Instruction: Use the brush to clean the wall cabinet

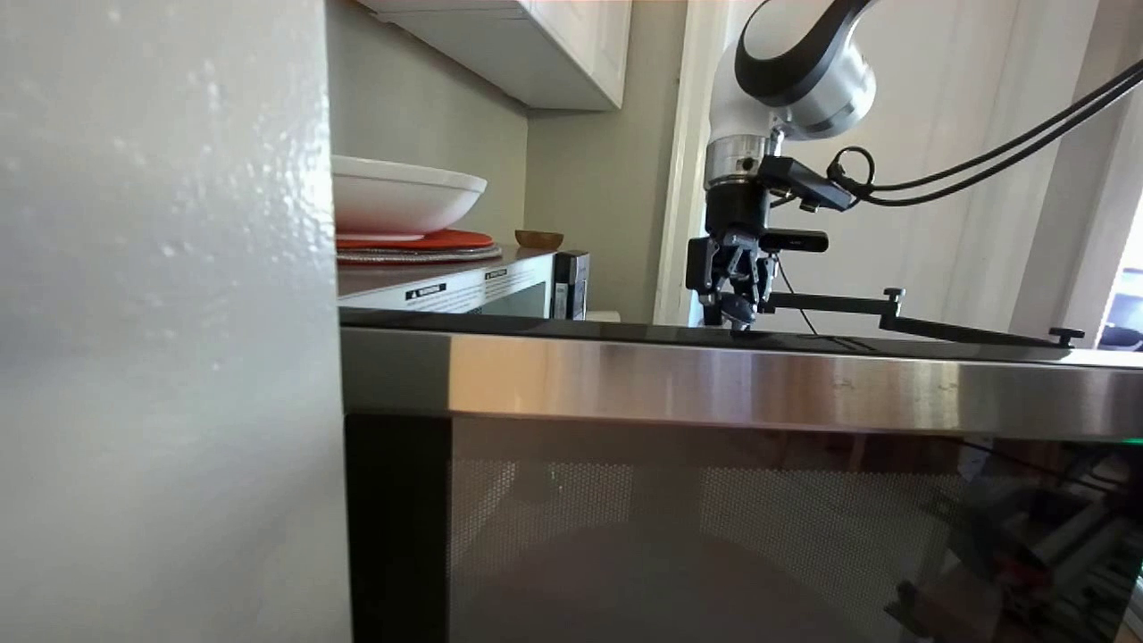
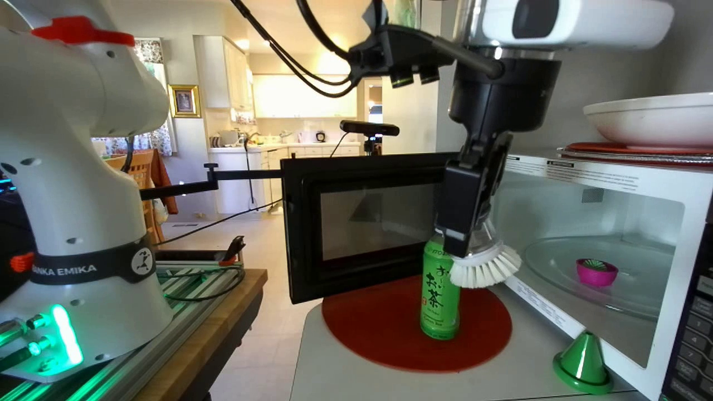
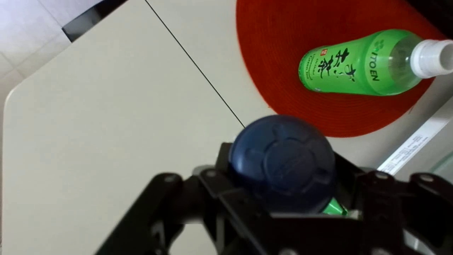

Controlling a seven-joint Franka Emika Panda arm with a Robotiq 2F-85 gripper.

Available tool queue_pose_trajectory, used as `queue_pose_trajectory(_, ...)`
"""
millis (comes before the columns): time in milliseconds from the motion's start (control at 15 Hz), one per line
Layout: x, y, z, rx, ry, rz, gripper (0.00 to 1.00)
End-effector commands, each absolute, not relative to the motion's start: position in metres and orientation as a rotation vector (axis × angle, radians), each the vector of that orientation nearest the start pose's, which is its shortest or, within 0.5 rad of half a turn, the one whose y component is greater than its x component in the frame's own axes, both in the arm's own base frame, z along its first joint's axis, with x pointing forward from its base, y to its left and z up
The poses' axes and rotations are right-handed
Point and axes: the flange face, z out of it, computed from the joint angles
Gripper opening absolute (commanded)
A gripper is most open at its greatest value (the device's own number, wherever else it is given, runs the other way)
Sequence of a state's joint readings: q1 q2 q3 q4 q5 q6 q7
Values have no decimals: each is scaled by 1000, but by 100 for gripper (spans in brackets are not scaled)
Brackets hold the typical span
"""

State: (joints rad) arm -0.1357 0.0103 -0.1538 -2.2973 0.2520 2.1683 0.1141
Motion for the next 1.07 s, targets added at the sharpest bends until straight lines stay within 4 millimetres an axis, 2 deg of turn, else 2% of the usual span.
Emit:
queue_pose_trajectory(0,486,-142,316,-2796,835,194,35)
queue_pose_trajectory(467,485,-163,269,-2738,965,255,35)
queue_pose_trajectory(600,486,-166,265,-2718,993,259,35)
queue_pose_trajectory(667,479,-163,263,-2752,969,271,60)
queue_pose_trajectory(867,484,-165,264,-2744,978,262,60)
queue_pose_trajectory(933,484,-165,265,-2744,978,260,35)
queue_pose_trajectory(1000,488,-164,260,-2738,991,269,35)
